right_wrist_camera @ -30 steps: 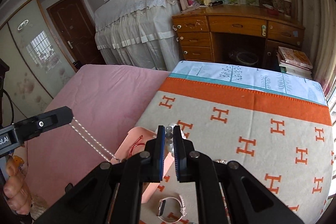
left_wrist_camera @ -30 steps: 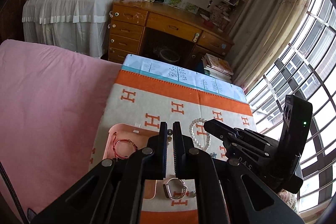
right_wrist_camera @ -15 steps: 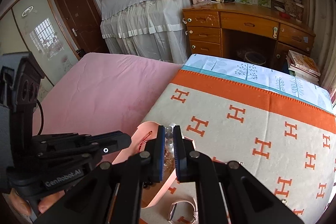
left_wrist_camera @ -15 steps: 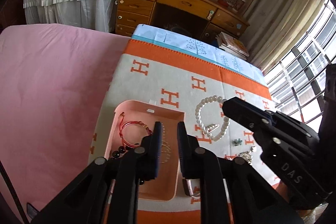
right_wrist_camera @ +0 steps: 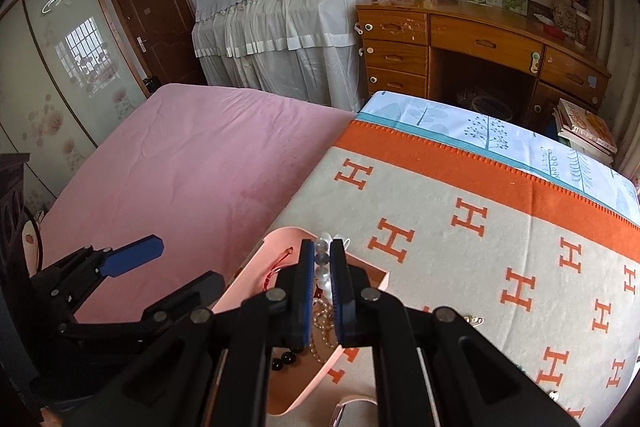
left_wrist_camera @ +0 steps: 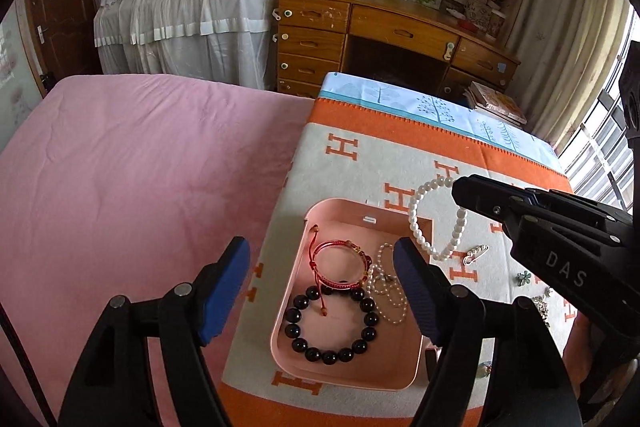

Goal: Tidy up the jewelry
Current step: 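Carry the pearl necklace and pearl bracelet into the pink box and release, then withdraw both tools from the box back over the blanket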

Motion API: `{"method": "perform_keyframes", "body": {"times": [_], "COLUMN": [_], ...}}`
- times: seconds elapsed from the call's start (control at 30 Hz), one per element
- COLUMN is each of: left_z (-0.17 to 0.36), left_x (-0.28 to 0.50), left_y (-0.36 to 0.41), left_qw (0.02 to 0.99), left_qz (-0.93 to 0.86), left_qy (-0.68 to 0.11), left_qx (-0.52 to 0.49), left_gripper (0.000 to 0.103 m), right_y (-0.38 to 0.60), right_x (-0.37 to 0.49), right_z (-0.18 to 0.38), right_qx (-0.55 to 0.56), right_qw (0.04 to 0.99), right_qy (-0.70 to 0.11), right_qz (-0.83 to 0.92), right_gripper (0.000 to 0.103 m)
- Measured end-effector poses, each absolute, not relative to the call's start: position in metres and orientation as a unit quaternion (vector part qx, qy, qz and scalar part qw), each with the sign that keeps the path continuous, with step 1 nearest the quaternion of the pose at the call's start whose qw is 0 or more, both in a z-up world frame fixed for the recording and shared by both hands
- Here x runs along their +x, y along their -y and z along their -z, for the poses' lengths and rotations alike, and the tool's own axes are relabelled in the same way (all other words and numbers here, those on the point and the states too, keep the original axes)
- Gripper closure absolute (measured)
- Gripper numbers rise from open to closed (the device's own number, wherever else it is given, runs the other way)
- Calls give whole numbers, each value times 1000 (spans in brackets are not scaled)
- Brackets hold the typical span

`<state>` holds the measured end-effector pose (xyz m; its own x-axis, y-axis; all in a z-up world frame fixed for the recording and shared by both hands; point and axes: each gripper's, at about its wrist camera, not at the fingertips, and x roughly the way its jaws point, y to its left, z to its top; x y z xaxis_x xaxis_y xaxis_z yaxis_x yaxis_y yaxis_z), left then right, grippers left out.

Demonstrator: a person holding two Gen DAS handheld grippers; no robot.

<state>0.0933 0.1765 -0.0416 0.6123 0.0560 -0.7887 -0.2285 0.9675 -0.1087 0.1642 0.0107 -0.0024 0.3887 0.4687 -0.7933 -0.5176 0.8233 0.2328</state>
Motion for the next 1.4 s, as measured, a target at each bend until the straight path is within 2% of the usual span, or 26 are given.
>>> {"method": "perform_keyframes", "body": {"times": [0.23, 0.3, 0.47, 0.93, 1.4], "left_z": [46, 44, 41, 35, 31], "left_x": [83, 80, 78, 74, 78], "left_y": [-179, -179, -177, -156, -107], "left_qw": [890, 891, 893, 895, 892], "left_qz": [-88, -89, -89, -70, -18], "left_qy": [-436, -434, -430, -433, -446], "left_qx": [-96, -96, -97, -87, -65], "left_gripper": [30, 27, 26, 25, 25], "right_y": [-23, -23, -24, 17, 104], "right_x": [168, 167, 156, 147, 134], "right_z": [19, 22, 13, -4, -28], "right_qx": [-56, -45, -34, 0, 23], "right_qw": [838, 823, 817, 827, 862], "right_qy": [-473, -489, -479, -468, -441], "right_qz": [-266, -285, -320, -311, -251], "right_gripper": [94, 92, 77, 77, 77]}}
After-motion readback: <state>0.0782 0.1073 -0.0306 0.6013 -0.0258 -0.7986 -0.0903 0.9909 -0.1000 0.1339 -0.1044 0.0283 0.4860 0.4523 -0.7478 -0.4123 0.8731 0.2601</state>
